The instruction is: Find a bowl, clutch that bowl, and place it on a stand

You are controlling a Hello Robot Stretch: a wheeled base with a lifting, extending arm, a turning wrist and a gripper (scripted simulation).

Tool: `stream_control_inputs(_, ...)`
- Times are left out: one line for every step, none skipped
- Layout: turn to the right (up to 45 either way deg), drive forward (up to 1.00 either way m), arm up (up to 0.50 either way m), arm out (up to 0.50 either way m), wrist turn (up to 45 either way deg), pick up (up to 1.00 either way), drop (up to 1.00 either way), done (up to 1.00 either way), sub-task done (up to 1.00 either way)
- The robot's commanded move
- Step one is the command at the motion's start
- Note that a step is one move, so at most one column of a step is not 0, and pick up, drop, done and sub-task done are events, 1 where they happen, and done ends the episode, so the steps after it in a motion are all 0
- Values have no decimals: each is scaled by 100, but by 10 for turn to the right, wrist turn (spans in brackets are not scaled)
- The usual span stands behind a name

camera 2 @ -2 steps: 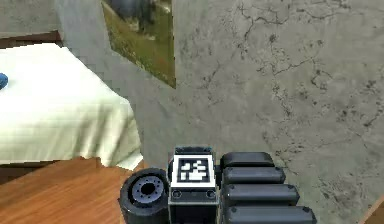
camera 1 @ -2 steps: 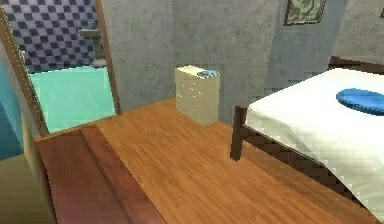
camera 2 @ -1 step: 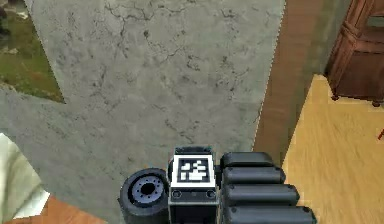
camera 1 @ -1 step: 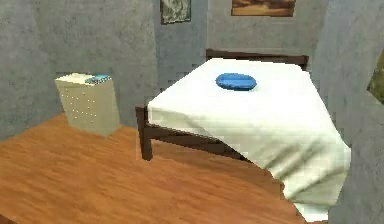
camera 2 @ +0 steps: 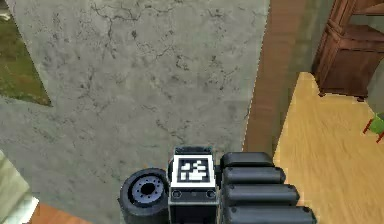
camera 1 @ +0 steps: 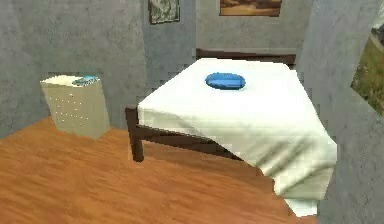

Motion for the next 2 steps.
stream_control_inputs(360,0,0,0,0,0,0,0,0)
stream_control_inputs(0,45,0,0,0,0,0,0,0)
